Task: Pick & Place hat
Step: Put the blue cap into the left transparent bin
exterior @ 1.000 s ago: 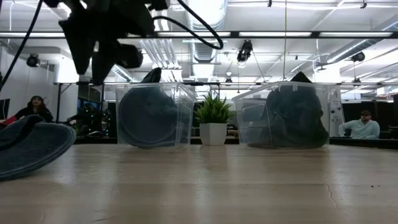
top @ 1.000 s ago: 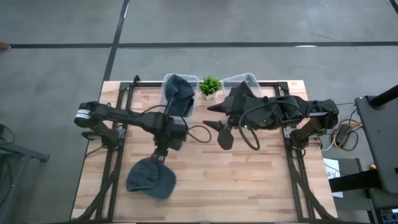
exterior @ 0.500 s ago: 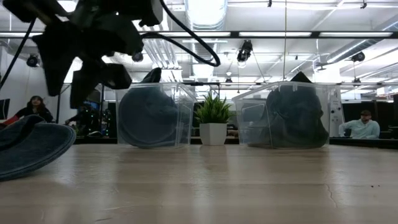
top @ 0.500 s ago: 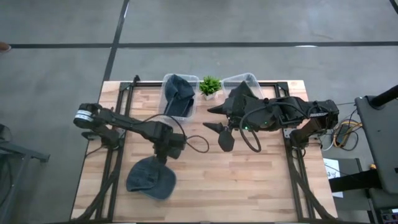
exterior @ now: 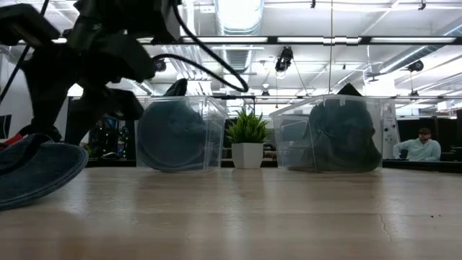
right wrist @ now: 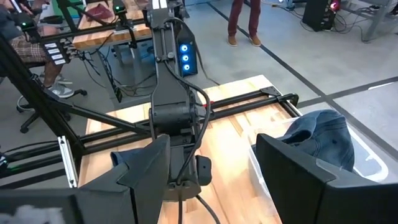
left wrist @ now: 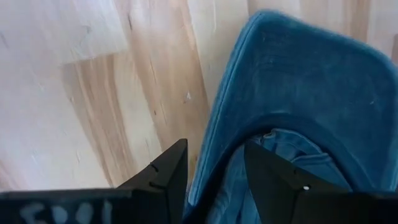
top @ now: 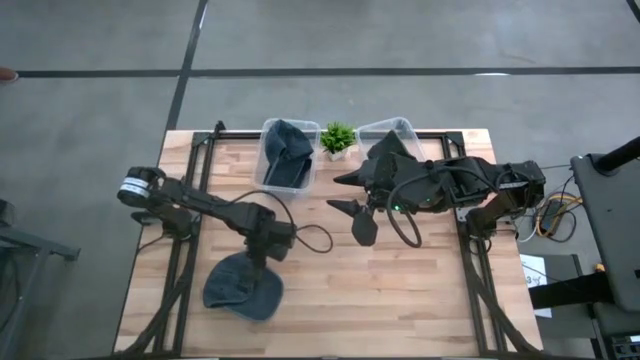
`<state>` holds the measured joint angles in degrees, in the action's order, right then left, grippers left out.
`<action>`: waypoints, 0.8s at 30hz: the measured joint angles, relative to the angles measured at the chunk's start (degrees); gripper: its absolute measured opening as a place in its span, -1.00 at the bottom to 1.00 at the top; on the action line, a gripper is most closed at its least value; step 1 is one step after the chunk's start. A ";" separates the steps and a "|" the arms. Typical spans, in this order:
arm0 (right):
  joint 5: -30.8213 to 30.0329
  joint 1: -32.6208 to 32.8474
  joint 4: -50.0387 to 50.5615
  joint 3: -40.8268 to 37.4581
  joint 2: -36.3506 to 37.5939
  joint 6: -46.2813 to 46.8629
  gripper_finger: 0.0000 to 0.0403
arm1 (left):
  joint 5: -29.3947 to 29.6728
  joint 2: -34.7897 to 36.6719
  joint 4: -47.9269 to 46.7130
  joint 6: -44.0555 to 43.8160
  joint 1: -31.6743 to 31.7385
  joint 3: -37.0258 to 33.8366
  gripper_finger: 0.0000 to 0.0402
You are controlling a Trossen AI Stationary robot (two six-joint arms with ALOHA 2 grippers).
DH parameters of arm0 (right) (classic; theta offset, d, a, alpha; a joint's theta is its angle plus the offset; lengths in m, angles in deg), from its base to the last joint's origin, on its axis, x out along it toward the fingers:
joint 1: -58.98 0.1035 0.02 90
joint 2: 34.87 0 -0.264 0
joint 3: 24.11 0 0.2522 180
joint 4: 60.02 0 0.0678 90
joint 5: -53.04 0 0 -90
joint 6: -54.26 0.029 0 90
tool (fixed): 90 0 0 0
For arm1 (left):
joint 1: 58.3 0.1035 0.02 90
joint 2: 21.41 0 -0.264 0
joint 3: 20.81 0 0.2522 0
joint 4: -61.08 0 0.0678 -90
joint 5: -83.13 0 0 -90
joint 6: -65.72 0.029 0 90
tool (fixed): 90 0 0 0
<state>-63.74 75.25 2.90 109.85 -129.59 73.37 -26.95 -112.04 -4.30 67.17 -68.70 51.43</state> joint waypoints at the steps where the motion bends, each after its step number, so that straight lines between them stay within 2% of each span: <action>1: -0.01 0.00 -0.01 0.00 0.00 0.02 0.16 | -0.02 0.00 0.33 -0.04 -0.17 -0.56 -0.26; 9: 0.01 0.00 -0.03 0.00 0.00 0.41 0.16 | -0.04 0.00 3.69 -1.50 -0.89 -4.93 -0.26; 18: -0.01 0.00 -0.05 0.00 0.00 0.43 0.16 | -1.36 0.00 9.31 -3.09 -1.14 -5.23 -0.27; 21: -0.01 0.00 -0.05 0.00 0.00 0.42 0.16 | -1.81 0.00 10.92 -4.95 -1.14 -5.21 -0.35; 24: -0.01 0.00 -0.05 0.00 0.00 0.42 0.16 | -1.82 0.00 11.05 -5.00 -1.14 -5.23 -0.53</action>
<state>-63.75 75.25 2.85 109.85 -129.59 73.79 -28.77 -112.04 6.74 62.17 -69.83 46.20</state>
